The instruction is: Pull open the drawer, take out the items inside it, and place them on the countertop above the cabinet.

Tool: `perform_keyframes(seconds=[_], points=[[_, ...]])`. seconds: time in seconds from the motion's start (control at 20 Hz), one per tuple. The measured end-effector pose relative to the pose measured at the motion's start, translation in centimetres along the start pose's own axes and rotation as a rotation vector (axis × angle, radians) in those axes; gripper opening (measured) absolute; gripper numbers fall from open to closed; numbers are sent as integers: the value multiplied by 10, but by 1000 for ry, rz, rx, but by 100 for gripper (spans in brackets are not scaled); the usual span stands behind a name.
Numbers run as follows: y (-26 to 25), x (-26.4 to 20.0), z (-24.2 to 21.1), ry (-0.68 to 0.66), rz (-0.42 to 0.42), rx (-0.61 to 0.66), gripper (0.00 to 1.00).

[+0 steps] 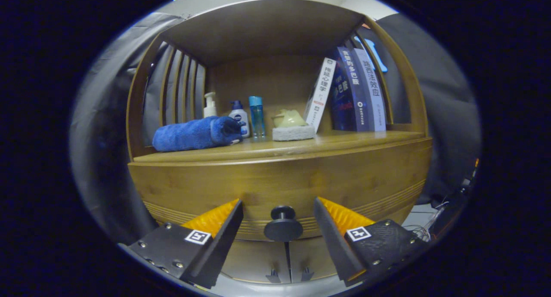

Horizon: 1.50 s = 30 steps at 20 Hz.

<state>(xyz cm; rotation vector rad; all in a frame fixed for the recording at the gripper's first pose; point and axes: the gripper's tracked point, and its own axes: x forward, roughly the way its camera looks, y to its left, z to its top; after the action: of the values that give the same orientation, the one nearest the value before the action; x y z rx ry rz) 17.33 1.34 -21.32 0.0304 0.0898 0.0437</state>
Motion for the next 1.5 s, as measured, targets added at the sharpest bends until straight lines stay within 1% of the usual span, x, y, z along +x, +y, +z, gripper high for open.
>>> perform_keyframes(seconds=[0.1,0.2,0.45,0.55,0.7,0.75,0.95,1.1,1.3,1.5], points=[[8,-7,11,-9,19,-20,99],[11,-21,20,10,8,-38,99],[22,-57,62,-26,18,-44,99],[28,-71,78,-16,36,-55,99],[31,-100,106,-9,40,-93,98],[32,-107,115,-11,41,-93,99],[44,-144,158,-43,89,-40,99],[36,-169,179,-49,77,-51,98],[32,-201,205,-84,86,-61,99],[15,-229,224,-95,40,-86,99]])
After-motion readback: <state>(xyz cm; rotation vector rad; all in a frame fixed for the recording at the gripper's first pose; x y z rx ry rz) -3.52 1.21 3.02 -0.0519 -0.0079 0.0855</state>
